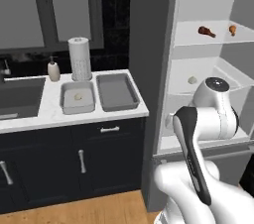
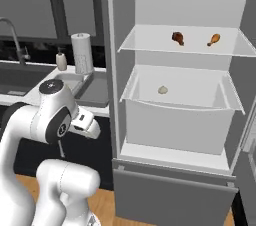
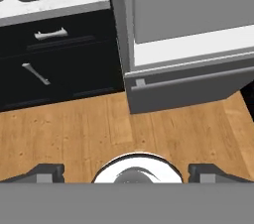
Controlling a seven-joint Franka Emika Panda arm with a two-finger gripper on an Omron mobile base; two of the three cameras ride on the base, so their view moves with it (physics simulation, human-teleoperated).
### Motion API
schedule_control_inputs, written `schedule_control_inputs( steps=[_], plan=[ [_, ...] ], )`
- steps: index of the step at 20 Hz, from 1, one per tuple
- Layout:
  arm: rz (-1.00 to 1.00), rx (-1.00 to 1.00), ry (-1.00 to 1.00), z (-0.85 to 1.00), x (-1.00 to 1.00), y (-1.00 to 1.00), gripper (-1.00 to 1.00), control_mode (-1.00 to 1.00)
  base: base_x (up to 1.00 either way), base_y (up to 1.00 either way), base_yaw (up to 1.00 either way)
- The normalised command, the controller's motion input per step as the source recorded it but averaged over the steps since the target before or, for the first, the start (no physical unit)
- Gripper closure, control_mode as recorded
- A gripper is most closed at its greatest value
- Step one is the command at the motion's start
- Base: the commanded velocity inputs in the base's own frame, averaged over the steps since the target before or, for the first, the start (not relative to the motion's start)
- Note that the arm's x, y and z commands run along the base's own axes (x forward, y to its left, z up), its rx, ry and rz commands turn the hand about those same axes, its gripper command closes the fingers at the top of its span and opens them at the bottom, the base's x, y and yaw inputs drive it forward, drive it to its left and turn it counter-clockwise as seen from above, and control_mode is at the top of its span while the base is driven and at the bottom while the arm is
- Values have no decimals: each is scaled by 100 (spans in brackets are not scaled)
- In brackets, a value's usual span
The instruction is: Place one garlic and one chicken drumstick in each tupperware on the nearby counter, to pack two identical lunches.
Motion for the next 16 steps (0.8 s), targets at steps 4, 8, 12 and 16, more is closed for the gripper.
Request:
schedule_control_inputs(
  steps=[4, 8, 12, 16],
  plan=[
    [0, 0, 0, 0, 0, 0, -100, 100, 10, -74, 0],
    [0, 0, 0, 0, 0, 0, -100, 100, 19, -44, 0],
    [0, 0, 0, 0, 0, 0, -100, 100, 26, -38, 0],
    [0, 0, 0, 0, 0, 0, -100, 100, 27, -60, 0]
  ],
)
